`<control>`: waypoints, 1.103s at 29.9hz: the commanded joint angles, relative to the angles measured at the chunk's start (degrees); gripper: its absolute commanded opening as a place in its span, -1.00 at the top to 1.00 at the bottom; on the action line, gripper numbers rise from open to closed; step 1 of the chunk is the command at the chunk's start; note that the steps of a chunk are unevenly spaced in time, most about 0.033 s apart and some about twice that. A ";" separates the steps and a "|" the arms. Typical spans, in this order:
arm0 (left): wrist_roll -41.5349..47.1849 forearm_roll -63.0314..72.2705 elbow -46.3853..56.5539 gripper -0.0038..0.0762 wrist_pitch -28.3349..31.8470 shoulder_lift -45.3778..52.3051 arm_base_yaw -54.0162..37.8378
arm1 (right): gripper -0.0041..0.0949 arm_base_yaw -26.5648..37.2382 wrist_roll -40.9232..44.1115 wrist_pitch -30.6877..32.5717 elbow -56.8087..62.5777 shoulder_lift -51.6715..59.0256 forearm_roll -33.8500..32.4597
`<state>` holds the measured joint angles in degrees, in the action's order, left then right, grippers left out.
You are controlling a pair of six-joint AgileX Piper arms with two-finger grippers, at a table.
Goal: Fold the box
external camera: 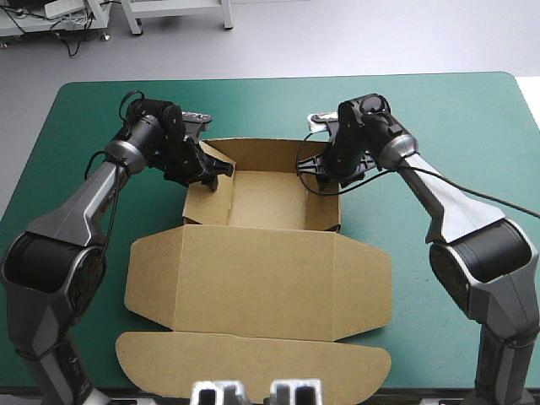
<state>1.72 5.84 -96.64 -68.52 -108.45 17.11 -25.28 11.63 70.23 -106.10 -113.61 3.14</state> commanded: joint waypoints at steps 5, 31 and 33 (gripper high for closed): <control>0.08 -1.94 -5.31 -0.16 -1.90 3.30 0.25 | 0.00 -0.08 -0.01 1.32 -7.86 4.32 -0.71; -5.92 -1.23 -5.74 0.93 -5.16 43.82 0.25 | 0.02 0.50 0.43 1.32 -7.96 12.11 -2.27; -5.92 -2.82 0.39 0.93 -5.01 49.94 0.25 | 0.02 0.59 0.43 1.32 -7.58 11.07 -1.89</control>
<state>-3.98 4.53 -101.94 -71.80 -66.03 17.11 -25.13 11.80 71.40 -112.68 -104.02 1.09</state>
